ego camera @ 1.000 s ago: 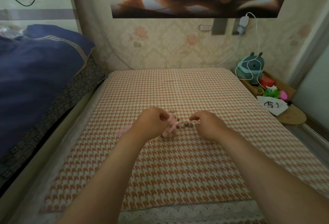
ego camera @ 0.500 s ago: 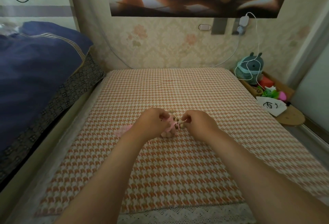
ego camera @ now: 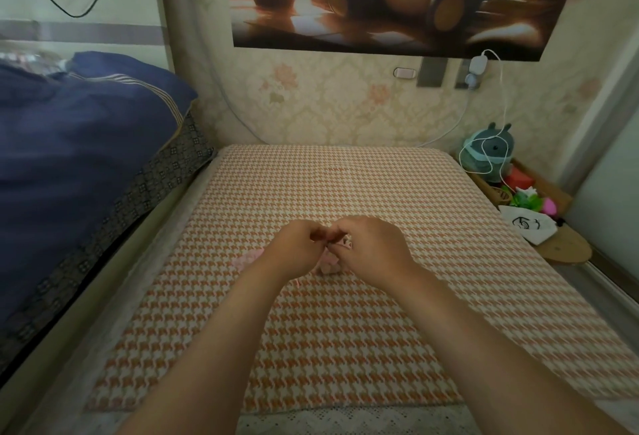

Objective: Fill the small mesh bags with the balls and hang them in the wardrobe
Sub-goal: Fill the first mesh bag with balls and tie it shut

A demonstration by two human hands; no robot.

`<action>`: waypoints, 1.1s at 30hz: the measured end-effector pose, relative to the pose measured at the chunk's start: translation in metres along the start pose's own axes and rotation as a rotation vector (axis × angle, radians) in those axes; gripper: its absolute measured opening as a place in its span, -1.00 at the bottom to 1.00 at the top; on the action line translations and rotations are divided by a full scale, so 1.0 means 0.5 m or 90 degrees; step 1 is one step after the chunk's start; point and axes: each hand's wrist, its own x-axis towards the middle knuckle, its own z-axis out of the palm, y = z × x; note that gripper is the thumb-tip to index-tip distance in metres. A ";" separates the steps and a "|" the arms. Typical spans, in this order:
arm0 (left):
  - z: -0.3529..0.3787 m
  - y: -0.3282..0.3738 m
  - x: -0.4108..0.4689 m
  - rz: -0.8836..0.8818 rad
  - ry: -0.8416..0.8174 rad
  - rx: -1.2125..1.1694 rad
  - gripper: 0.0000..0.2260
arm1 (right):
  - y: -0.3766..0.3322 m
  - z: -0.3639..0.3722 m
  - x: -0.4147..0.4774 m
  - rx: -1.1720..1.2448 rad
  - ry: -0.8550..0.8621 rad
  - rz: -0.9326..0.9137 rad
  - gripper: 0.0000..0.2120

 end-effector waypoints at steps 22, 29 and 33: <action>0.041 -0.066 0.037 -0.030 0.074 0.099 -0.75 | 0.048 -0.007 -0.002 0.065 -0.088 0.127 -0.70; 0.080 -0.098 0.057 -0.028 0.044 0.198 -0.68 | 0.040 -0.008 -0.002 0.102 -0.100 0.124 -0.77; 0.082 -0.100 0.063 -0.052 0.081 0.177 -0.79 | 0.044 -0.011 -0.004 0.127 -0.100 0.125 -0.76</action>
